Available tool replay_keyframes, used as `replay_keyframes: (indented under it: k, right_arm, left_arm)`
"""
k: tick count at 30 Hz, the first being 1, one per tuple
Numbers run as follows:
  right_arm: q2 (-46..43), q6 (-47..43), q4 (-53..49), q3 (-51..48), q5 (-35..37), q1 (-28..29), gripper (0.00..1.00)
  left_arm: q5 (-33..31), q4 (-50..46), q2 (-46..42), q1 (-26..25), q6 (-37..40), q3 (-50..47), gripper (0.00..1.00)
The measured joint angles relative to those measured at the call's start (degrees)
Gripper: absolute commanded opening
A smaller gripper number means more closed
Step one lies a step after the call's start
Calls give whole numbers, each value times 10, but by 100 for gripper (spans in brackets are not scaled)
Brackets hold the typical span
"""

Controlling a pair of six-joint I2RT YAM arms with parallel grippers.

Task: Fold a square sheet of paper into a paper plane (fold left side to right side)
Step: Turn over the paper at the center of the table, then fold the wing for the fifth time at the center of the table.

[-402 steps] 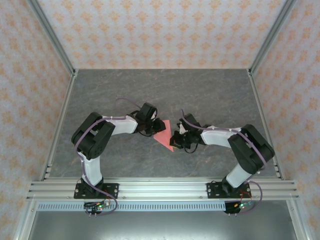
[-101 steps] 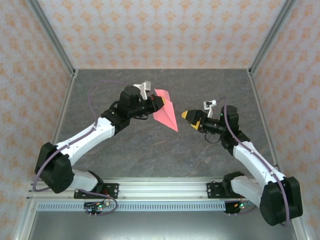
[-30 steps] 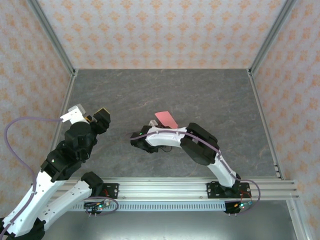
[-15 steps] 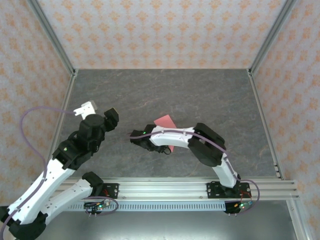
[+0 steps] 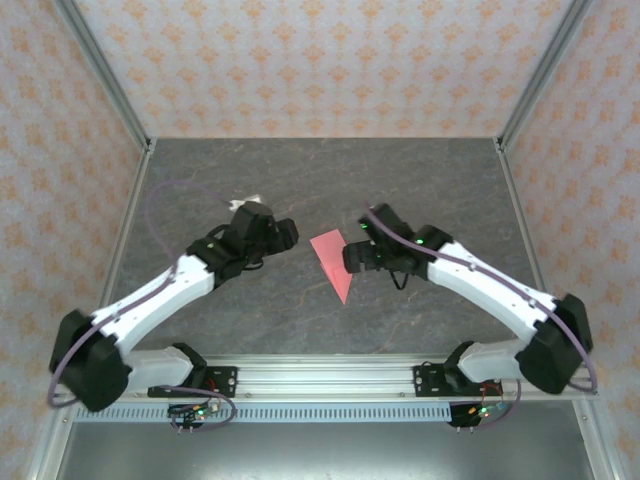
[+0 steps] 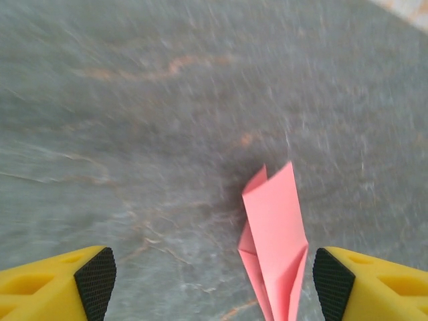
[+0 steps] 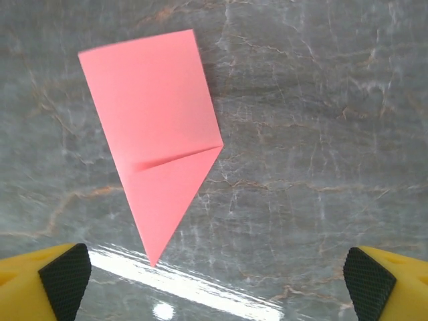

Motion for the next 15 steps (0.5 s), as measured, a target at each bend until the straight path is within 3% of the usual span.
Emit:
replay_keyframes:
  k: [10,15]
  right_arm:
    - [-93,63,142,-173,-231,-176,100]
    - [-98,67,172,-202,-289,-210,100]
  left_arm:
    - [167,218,220,0,-58,-5,71]
    - [199,277,286,0,-79,-5,59]
